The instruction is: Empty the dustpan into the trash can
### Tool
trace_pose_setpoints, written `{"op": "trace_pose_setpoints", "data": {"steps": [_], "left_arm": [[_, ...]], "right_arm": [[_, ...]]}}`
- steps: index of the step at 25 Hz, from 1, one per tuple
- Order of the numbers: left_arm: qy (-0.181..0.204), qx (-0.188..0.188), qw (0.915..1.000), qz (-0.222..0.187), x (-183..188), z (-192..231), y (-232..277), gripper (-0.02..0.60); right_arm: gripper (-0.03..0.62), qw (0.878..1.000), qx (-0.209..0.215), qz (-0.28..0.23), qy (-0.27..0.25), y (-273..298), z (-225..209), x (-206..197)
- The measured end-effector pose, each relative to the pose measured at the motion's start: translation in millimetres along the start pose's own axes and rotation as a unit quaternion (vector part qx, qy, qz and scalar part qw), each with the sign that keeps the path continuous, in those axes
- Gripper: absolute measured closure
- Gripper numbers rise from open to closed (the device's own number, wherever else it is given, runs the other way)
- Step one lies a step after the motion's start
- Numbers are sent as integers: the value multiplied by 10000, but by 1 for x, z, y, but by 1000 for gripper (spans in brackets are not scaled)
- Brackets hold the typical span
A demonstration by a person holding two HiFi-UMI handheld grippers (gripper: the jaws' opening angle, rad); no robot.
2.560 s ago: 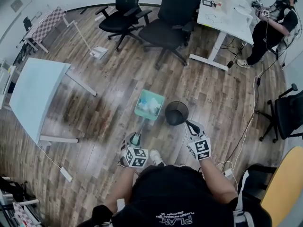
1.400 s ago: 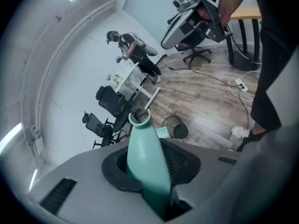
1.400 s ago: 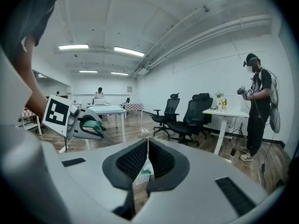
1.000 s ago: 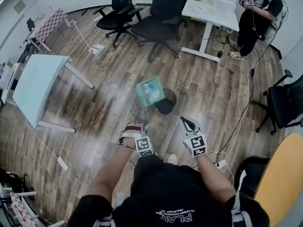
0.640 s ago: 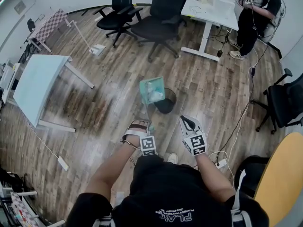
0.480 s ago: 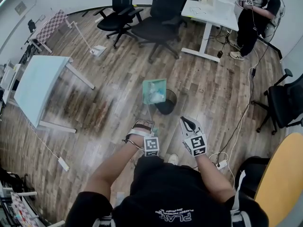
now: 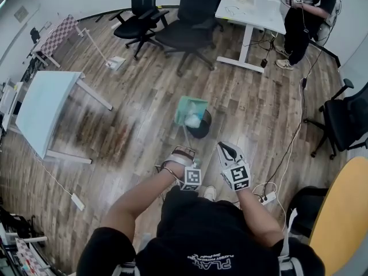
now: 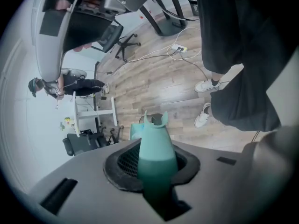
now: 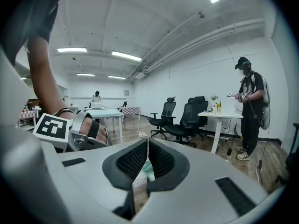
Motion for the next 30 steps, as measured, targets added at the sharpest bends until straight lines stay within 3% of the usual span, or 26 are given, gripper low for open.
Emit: {"op": "trace_pose_setpoints", "data": {"steps": [5, 13, 17, 24, 26, 30], "left_arm": [[327, 30, 9995, -25, 10, -10, 0, 483], [1560, 64, 9877, 2, 23, -35, -2, 483], [2271, 77, 9738, 80, 21, -47, -5, 483], [3543, 67, 9349, 202, 11, -59, -3, 483], [3663, 54, 9302, 219, 8, -55, -3, 483], [3694, 55, 9290, 218, 6, -50, -2, 483]], "right_arm": [[569, 10000, 25, 76, -10, -2, 0, -3], [568, 9998, 135, 124, -36, 0, 6, -6], [568, 9997, 176, 163, -17, -2, 10, -7], [568, 9996, 228, 173, 15, -1, 14, -13], [568, 9995, 248, 186, 32, -1, 16, -14], [568, 9995, 272, 183, 36, 0, 17, -14]]}}
Point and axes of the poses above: the fingertips, and each gripper's own axes: y forward along the fingers, z to its left, x out of its top, the point moved 7 cm from there along -y, backward along the fingers, and after that the axes turned 2 degrees about z, right-handed, at the moved point
